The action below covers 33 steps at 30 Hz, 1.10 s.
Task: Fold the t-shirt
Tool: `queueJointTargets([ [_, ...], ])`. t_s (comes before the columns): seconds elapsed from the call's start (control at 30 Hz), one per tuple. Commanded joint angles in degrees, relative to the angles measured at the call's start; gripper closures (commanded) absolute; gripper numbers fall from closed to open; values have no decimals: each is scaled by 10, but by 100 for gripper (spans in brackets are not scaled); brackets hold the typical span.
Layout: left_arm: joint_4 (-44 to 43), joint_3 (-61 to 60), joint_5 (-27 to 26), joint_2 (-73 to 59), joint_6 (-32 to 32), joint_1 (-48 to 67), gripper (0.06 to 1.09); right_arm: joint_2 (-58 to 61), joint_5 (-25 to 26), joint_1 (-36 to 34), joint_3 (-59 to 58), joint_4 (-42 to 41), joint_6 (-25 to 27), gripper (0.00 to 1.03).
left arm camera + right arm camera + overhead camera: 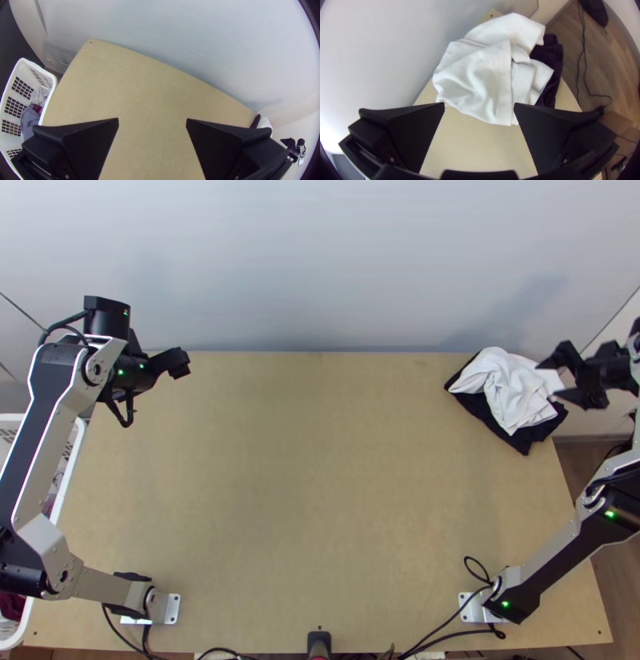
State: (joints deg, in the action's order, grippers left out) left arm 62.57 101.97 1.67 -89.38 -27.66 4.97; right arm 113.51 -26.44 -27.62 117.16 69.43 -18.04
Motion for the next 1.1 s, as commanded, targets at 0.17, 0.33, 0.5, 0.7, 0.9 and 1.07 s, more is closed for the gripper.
queueJointTargets([
  [0.17,-3,-17,-1,8,-2,-2,10,9,1,-30,-92,22,-9,7],
  [0.33,-7,-24,-4,8,-3,-5,10,50,17,-26,-91,6,-10,7],
  [0.5,-7,-31,-10,9,1,-17,10,86,34,-17,-90,-10,-13,7],
  [0.7,-11,-43,-15,12,2,-20,10,124,37,22,-32,-17,-38,7],
  [0.9,-12,-43,-15,13,2,-22,10,147,46,54,3,-20,-59,16],
  [1.07,-12,-47,-15,17,2,-25,10,135,77,57,-7,-55,-78,85],
])
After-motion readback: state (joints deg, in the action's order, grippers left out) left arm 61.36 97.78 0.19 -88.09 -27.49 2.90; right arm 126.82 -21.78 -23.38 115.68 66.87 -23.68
